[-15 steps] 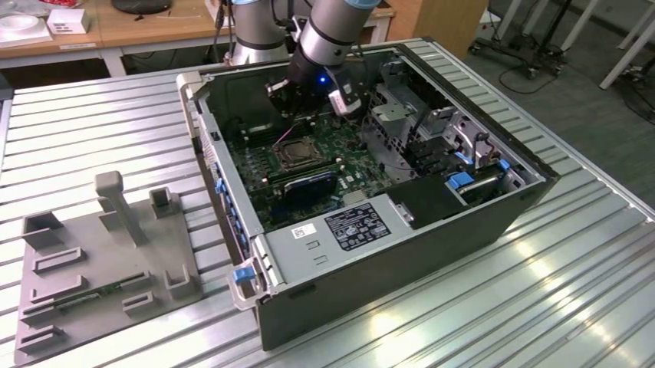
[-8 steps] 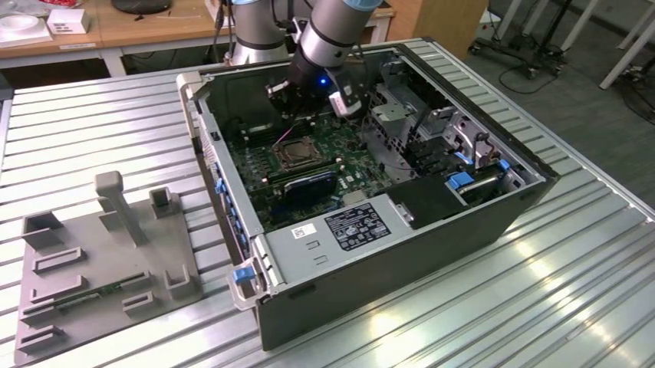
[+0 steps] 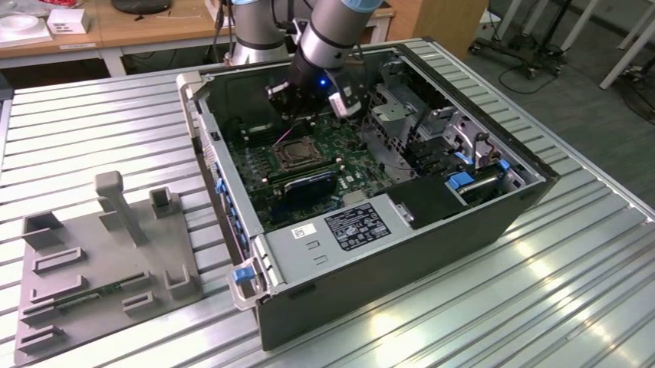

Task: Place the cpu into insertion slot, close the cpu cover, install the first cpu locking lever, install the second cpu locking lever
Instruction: 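Install the first cpu locking lever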

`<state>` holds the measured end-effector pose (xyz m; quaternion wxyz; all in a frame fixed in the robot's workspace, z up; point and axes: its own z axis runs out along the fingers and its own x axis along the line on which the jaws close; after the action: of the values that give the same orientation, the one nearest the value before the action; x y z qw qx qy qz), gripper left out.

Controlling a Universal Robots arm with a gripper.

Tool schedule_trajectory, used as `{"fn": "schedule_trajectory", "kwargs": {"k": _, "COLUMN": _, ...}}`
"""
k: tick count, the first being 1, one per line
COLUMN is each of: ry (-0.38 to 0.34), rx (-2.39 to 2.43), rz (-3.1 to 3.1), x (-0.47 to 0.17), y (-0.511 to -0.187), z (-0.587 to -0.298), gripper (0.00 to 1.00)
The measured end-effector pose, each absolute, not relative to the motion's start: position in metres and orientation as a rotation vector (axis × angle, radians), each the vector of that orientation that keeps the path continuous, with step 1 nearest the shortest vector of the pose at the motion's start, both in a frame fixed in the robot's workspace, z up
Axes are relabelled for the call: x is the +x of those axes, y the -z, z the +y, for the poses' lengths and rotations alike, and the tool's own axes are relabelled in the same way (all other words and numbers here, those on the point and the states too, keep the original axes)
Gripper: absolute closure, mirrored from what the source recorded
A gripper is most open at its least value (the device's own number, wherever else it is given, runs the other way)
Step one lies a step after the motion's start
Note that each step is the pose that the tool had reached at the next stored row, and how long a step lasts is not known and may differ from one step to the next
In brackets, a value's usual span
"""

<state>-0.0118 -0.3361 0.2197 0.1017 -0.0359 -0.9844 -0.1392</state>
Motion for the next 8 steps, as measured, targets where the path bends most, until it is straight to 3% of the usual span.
{"fn": "schedule_trajectory", "kwargs": {"k": 8, "ry": 0.413, "rx": -0.106, "rz": -2.907, "x": -0.0118, "y": -0.2176, "z": -0.3360, "gripper": 0.89}}
